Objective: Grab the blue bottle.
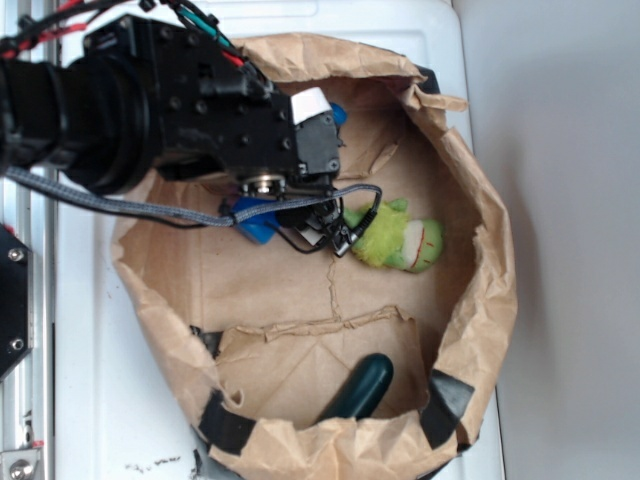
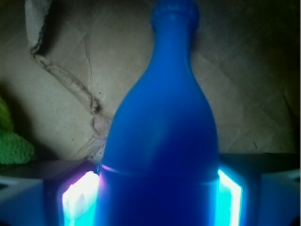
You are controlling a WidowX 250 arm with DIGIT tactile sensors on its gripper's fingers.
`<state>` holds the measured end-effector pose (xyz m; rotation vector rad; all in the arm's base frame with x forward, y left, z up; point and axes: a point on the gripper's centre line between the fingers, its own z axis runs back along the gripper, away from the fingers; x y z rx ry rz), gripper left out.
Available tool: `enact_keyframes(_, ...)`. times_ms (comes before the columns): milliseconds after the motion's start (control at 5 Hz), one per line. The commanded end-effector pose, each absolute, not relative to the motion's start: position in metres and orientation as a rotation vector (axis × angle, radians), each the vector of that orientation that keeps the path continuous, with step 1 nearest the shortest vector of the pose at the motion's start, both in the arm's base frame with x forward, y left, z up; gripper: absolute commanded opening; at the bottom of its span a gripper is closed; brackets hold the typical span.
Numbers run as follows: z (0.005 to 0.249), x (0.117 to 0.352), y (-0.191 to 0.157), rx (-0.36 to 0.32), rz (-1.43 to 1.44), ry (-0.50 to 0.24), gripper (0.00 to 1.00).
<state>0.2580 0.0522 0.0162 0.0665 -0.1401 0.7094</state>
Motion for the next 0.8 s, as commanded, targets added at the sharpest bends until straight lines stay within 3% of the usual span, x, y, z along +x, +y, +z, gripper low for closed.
enact_keyframes(0,0.106,0.271,0.036,-0.111,0.737,-0.145,0.00)
enact_keyframes(200,0.140,0.272,0.025,-0.106,0.766,-0.151,0.00)
enact_keyframes(400,0.156,0.267,0.009,-0.060,0.772,-0.138,0.00)
enact_keyframes(600,0.149,0.257,0.005,-0.015,0.765,-0.115,0.00)
